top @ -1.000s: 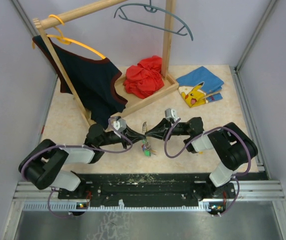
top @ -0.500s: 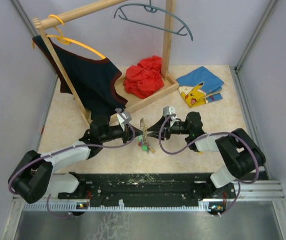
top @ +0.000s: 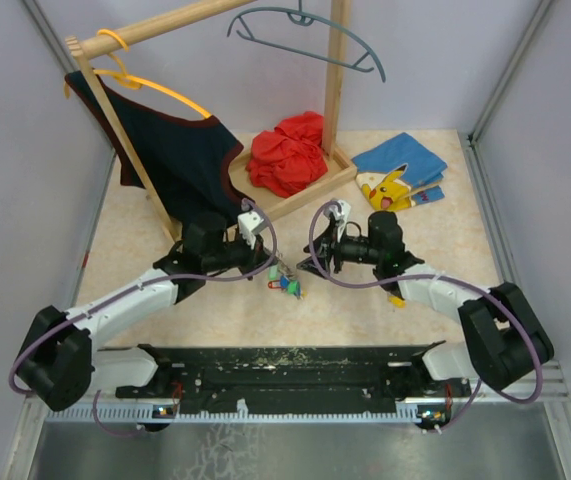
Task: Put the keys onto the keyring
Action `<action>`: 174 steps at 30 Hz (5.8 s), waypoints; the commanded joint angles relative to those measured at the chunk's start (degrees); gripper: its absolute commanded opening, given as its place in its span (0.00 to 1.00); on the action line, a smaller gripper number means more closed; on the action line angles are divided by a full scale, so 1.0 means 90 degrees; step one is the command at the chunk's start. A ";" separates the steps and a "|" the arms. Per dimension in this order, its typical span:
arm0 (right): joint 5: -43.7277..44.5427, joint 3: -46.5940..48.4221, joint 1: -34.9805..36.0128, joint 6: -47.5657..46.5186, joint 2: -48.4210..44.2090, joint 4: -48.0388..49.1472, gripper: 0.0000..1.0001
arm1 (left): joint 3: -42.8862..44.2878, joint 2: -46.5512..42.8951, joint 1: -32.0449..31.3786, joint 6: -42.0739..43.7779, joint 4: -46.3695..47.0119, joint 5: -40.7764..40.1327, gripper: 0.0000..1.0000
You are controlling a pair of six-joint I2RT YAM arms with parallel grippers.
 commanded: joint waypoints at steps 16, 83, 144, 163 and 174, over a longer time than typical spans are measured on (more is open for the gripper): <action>-0.0331 -0.0382 0.0303 -0.0977 0.0049 0.1825 0.51 | 0.2183 0.0398 -0.0231 0.0874 -0.3536 -0.0326 0.00; -0.0057 -0.0587 0.0881 0.0543 0.1669 0.5669 0.00 | 0.2952 0.0862 -0.0944 0.0061 -0.3772 -0.0683 0.28; 0.3911 0.0789 0.0732 0.0566 -0.0898 -0.4762 0.79 | -0.1161 0.1352 -0.0160 -0.1026 0.2419 0.0026 0.63; 0.5081 0.2120 0.1758 0.0050 0.1532 -0.5704 0.51 | -0.1904 0.1317 -0.0715 -0.1705 0.2781 -0.0788 0.59; 0.6056 0.2373 0.1884 0.0852 0.2000 -0.6137 0.37 | -0.1656 0.2008 -0.0723 -0.1823 0.2713 -0.1284 0.53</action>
